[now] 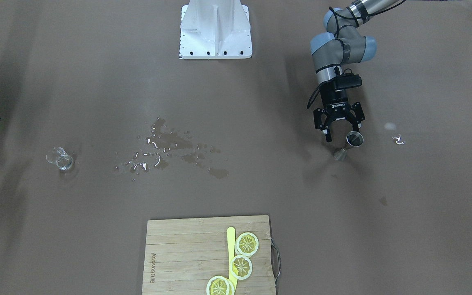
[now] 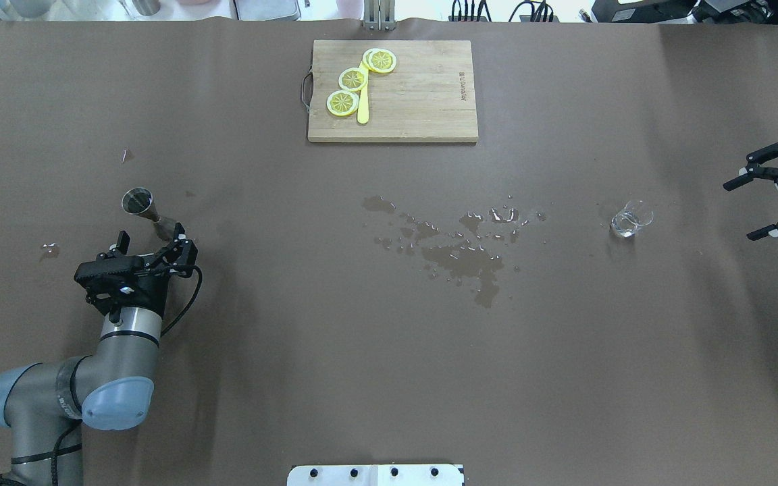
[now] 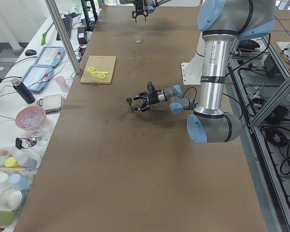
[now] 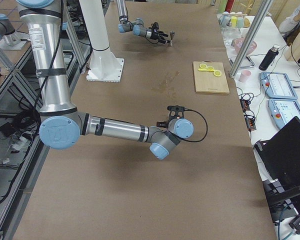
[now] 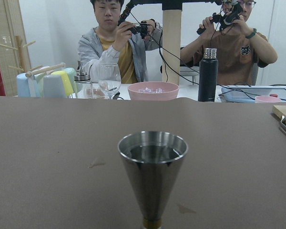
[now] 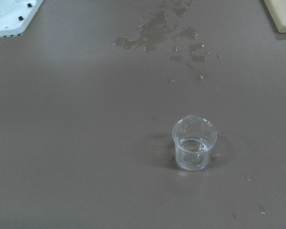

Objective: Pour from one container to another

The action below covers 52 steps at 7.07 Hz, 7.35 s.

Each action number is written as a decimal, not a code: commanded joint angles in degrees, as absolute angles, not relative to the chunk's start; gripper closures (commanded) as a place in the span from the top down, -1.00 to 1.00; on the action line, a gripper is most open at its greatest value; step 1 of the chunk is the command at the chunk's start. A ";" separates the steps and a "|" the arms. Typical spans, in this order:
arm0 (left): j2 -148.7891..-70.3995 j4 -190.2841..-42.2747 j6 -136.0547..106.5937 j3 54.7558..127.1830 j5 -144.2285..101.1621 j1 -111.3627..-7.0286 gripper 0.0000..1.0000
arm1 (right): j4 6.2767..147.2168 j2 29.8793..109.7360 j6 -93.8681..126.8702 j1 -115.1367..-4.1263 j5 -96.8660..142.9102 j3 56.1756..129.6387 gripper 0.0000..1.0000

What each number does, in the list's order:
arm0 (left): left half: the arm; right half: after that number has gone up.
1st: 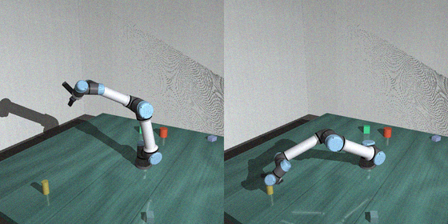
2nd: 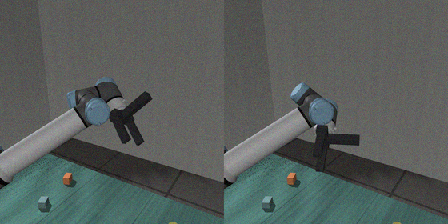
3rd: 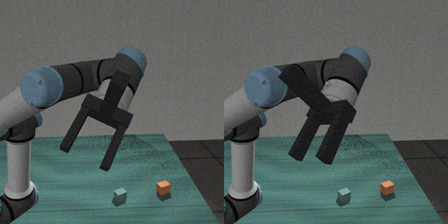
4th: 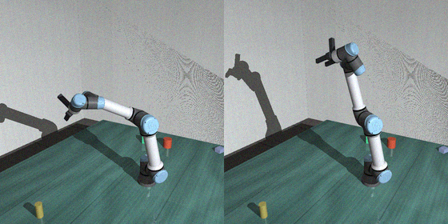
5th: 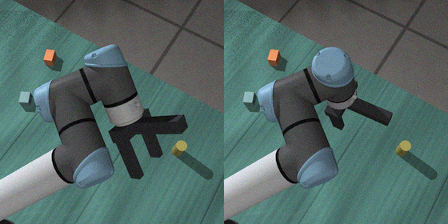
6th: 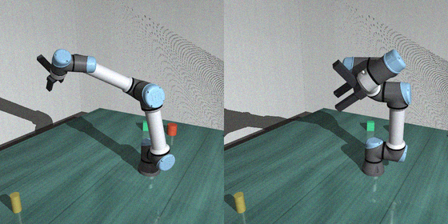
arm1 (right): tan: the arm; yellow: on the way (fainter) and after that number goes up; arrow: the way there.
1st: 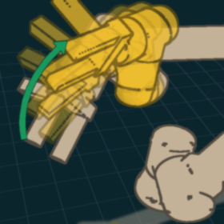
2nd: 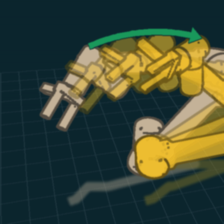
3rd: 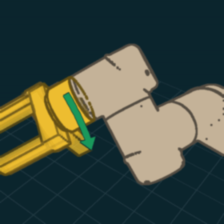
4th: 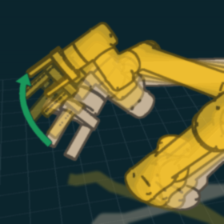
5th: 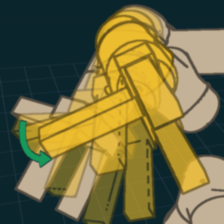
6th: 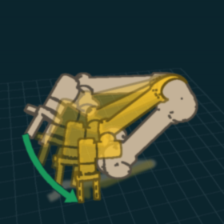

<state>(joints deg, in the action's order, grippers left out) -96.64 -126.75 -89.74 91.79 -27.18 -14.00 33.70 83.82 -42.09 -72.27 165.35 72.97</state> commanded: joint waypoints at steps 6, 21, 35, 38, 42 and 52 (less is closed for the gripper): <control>-99.74 -128.06 -89.65 87.21 -25.49 -15.38 0.82 | 25.29 92.06 -28.15 -69.88 141.71 83.06 0.97; -101.78 -128.50 -89.74 83.85 -23.64 -16.44 0.02 | 3.34 78.14 -16.70 -60.56 144.75 61.53 0.86; -112.83 -169.53 -29.82 83.76 -44.29 -22.67 -1.00 | -9.14 71.55 -11.43 -58.45 145.28 50.89 0.81; -114.95 -169.54 -29.71 83.41 -53.86 -22.50 -1.00 | -9.14 70.49 -10.11 -58.10 145.20 50.62 0.78; -122.95 -168.84 -29.71 78.67 -56.86 -16.28 -1.00 | -9.14 70.49 -9.14 -56.78 144.58 50.36 0.70; -127.35 -172.52 -16.19 76.82 -65.38 -16.43 -1.00 | -7.13 70.31 4.21 -56.87 144.23 54.83 -1.00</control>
